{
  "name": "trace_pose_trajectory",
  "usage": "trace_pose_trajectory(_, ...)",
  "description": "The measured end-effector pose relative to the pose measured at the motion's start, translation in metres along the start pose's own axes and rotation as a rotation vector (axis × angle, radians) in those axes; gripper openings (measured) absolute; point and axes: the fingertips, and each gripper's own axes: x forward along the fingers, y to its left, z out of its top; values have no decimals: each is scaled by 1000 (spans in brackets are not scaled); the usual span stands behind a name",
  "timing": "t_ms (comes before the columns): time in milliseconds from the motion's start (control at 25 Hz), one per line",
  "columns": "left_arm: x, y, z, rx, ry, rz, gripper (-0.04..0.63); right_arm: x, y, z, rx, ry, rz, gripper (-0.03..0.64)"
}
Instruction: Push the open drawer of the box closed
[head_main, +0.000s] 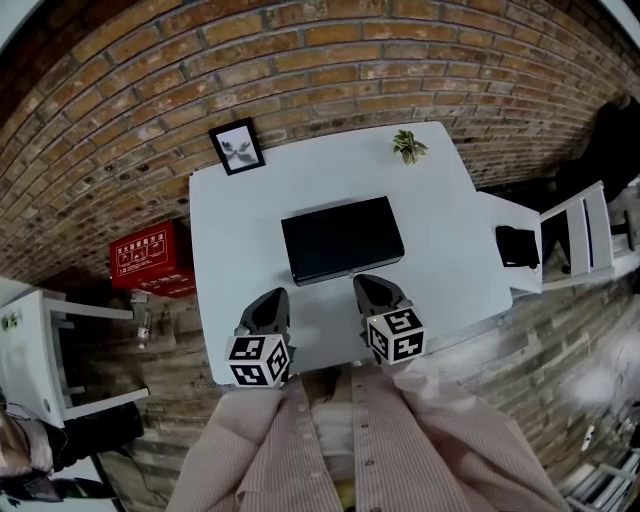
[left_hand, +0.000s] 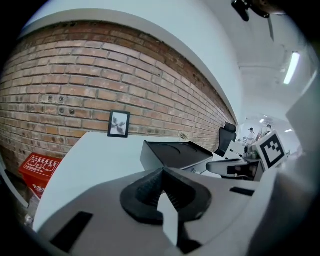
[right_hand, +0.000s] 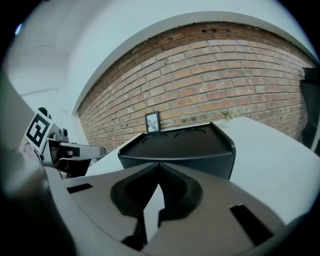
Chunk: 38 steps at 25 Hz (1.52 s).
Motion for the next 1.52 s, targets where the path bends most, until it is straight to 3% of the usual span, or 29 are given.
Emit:
trace_pose_trajectory(880, -59, 0, 68, 89, -233, 36, -5, -66, 17, 89, -25, -267, 117, 4)
trace_pose_trajectory(1520, -83, 8, 94, 132, -311, 106, -5, -94, 4, 120, -56, -367, 73, 3)
